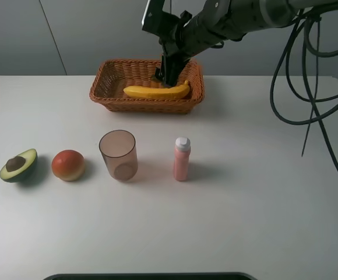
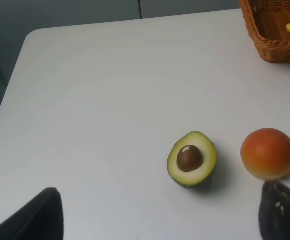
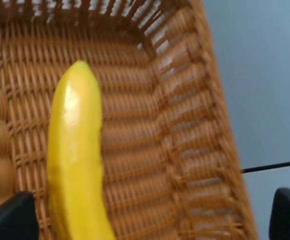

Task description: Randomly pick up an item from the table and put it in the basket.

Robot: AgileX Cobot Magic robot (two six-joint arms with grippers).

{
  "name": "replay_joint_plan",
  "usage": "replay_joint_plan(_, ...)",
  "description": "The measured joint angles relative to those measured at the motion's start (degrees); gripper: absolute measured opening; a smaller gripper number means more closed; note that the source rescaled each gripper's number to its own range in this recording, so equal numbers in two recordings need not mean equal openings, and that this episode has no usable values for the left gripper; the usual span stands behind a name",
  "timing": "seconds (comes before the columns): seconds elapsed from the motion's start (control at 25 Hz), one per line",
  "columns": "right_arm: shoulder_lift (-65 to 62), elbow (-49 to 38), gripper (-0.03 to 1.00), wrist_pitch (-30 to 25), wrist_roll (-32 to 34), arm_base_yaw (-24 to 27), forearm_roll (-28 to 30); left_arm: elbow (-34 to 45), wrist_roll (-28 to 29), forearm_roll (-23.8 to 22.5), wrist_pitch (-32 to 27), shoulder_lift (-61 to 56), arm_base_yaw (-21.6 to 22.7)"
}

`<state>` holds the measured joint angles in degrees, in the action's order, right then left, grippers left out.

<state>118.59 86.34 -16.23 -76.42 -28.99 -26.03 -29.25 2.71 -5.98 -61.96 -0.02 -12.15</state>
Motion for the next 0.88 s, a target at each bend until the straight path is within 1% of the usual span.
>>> replay_joint_plan(0.08, -3.7, 0.0, 1.00, -0.8, 1.7, 0.0, 0.0, 0.0, 0.0, 0.0, 0.0, 0.0, 0.0)
replay_joint_plan(0.16, -9.5, 0.0, 1.00, -2.4, 5.0, 0.6, 0.7, 0.0, -0.1, 0.0, 0.0, 0.0, 0.0)
replay_joint_plan(0.28, -17.3, 0.0, 1.00, -5.9, 11.1, 3.3, 2.1, 0.0, -0.1, 0.0, 0.0, 0.0, 0.0)
replay_joint_plan(0.32, -20.2, 0.0, 1.00, -7.9, 13.2, 5.0, 2.8, 0.0, -0.1, 0.0, 0.0, 0.0, 0.0)
replay_joint_plan(0.4, -25.6, 0.0, 1.00, -12.5, 17.7, 7.8, 5.4, 0.0, -0.1, 0.0, 0.0, 0.0, 0.0)
replay_joint_plan(0.52, -32.8, 0.0, 1.00, -20.6, 26.9, 12.7, 14.1, 0.0, -0.1, 0.0, 0.0, 0.0, 0.0)
replay_joint_plan(0.56, -35.4, 0.0, 1.00, -24.4, 30.9, 14.8, 17.2, 0.0, -0.1, 0.0, 0.0, 0.0, 0.0)
replay_joint_plan(0.6, -37.2, 0.0, 1.00, -27.4, 33.4, 16.8, 19.8, 0.0, -0.1, 0.0, 0.0, 0.0, 0.0)
replay_joint_plan(0.64, -39.0, 0.0, 1.00, -30.5, 35.6, 18.6, 21.3, 0.0, -0.1, 0.0, 0.0, 0.0, 0.0)
replay_joint_plan(0.72, -43.4, 0.0, 1.00, -38.5, 39.7, 23.4, 23.1, 0.0, -0.1, 0.0, 0.0, 0.0, 0.0)
replay_joint_plan(0.8, -47.3, 0.0, 1.00, -44.5, 42.5, 27.5, 23.9, 0.0, -0.1, 0.0, 0.0, 0.0, 0.0)
replay_joint_plan(0.88, -51.7, -0.1, 1.00, -49.2, 45.4, 31.5, 24.0, 0.0, -0.1, 0.0, 0.0, 0.0, 0.0)
